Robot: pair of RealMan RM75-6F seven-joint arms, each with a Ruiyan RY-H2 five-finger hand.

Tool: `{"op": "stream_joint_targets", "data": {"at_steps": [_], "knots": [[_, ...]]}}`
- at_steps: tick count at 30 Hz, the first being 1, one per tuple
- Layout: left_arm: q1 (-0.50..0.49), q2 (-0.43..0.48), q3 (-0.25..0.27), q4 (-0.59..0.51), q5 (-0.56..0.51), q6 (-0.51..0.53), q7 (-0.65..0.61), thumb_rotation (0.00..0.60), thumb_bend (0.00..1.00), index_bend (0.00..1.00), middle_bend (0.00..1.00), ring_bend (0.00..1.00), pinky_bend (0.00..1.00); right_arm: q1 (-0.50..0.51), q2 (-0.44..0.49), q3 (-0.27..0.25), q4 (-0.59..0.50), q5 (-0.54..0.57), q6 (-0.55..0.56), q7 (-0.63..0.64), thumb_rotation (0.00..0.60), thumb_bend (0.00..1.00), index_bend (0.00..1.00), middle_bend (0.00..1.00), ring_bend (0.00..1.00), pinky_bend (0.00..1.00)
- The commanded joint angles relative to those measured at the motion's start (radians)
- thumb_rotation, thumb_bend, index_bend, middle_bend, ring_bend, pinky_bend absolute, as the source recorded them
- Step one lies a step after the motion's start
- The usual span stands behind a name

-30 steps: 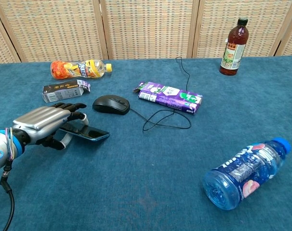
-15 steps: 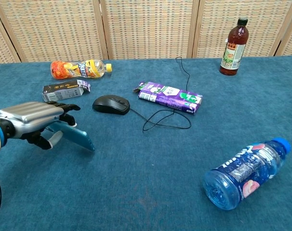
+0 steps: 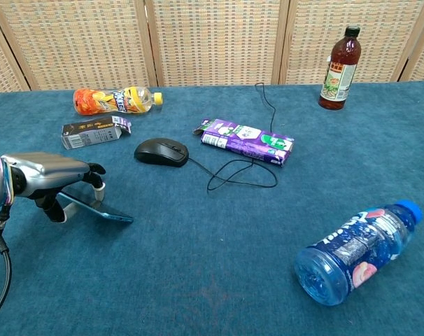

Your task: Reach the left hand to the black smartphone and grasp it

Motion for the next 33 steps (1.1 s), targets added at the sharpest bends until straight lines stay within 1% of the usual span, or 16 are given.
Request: {"op": "stream_joint_targets", "data": {"at_steps": [1,4,7,10,11,13,15,16,19,22,23,24,25,27,29,33], "knots": [[0.022,-0.012,-0.017,0.027,0.174,0.04,-0.124,0.6,0.6,0.0,0.0,0.0,0.0,0.0,0.0,0.0,0.0,0.0,-0.001,-0.001,0.6,0.0,0.0,0.0,0.0,0.0],[0.018,-0.017,-0.023,0.051,0.217,0.041,-0.161,0.6,0.6,0.0,0.0,0.0,0.0,0.001,-0.001,-0.001,0.0,0.0,-0.003,-0.003,0.6,0.0,0.0,0.0,0.0,0.0],[0.001,-0.027,-0.036,0.08,0.233,0.031,-0.184,0.6,0.59,0.0,0.0,0.0,0.0,0.002,-0.002,-0.001,0.0,0.001,-0.004,-0.006,0.6,0.0,0.0,0.0,0.0,0.0],[-0.009,-0.037,-0.043,0.101,0.267,0.032,-0.215,0.6,0.51,0.0,0.0,0.0,0.0,0.002,-0.003,-0.001,0.001,0.003,-0.006,-0.006,0.6,0.0,0.0,0.0,0.0,0.0],[-0.009,-0.036,-0.043,0.102,0.277,0.035,-0.225,0.6,0.42,0.0,0.0,0.0,0.0,0.002,-0.003,0.0,0.002,0.005,-0.006,-0.006,0.6,0.0,0.0,0.0,0.0,0.0],[-0.005,-0.025,-0.041,0.094,0.296,0.046,-0.242,0.6,0.17,0.0,0.0,0.0,0.0,0.002,-0.003,0.0,0.003,0.006,-0.007,-0.003,0.6,0.0,0.0,0.0,0.0,0.0],[0.008,-0.004,-0.038,0.077,0.32,0.068,-0.263,0.6,0.04,0.0,0.0,0.0,0.0,0.002,-0.002,0.0,0.004,0.006,-0.007,0.001,0.6,0.0,0.0,0.0,0.0,0.0],[0.016,0.007,-0.036,0.069,0.337,0.082,-0.277,0.6,0.02,0.0,0.0,0.0,0.0,0.002,-0.001,0.001,0.004,0.006,-0.007,0.002,0.6,0.0,0.0,0.0,0.0,0.0],[0.052,0.044,-0.028,0.05,0.404,0.136,-0.329,0.6,0.0,0.0,0.0,0.0,0.0,0.0,0.001,0.002,0.003,0.005,-0.004,0.008,0.6,0.0,0.0,0.0,0.0,0.0],[0.127,0.101,0.008,0.035,0.525,0.234,-0.424,0.6,0.0,0.0,0.0,0.0,0.0,-0.002,0.005,0.002,0.0,0.003,0.001,0.016,0.6,0.0,0.0,0.0,0.0,0.0],[0.193,0.142,0.028,0.034,0.567,0.321,-0.481,0.6,0.0,0.0,0.0,0.0,0.0,-0.003,0.007,0.003,-0.003,0.002,0.004,0.019,0.6,0.0,0.0,0.0,0.0,0.0],[0.244,0.172,0.056,0.027,0.62,0.381,-0.539,0.6,0.0,0.0,0.0,0.0,0.0,-0.004,0.008,0.002,-0.005,-0.001,0.007,0.021,0.6,0.0,0.0,0.0,0.0,0.0],[0.276,0.191,0.076,0.031,0.658,0.415,-0.583,0.6,0.0,0.0,0.0,0.0,0.0,-0.005,0.009,0.002,-0.007,-0.003,0.01,0.021,0.6,0.0,0.0,0.0,0.0,0.0],[0.338,0.228,0.111,0.038,0.691,0.466,-0.647,0.6,0.0,0.0,0.0,0.0,0.0,-0.006,0.01,0.001,-0.009,-0.007,0.013,0.019,0.6,0.0,0.0,0.0,0.0,0.0],[0.379,0.254,0.131,0.037,0.701,0.494,-0.68,0.6,0.0,0.0,0.0,0.0,0.0,-0.007,0.011,0.0,-0.01,-0.01,0.017,0.019,0.6,0.0,0.0,0.0,0.0,0.0],[0.444,0.283,0.154,0.053,0.735,0.555,-0.735,0.6,0.0,0.0,0.0,0.0,0.0,-0.009,0.012,-0.001,-0.014,-0.016,0.023,0.019,0.6,0.0,0.0,0.0,0.0,0.0]]}}
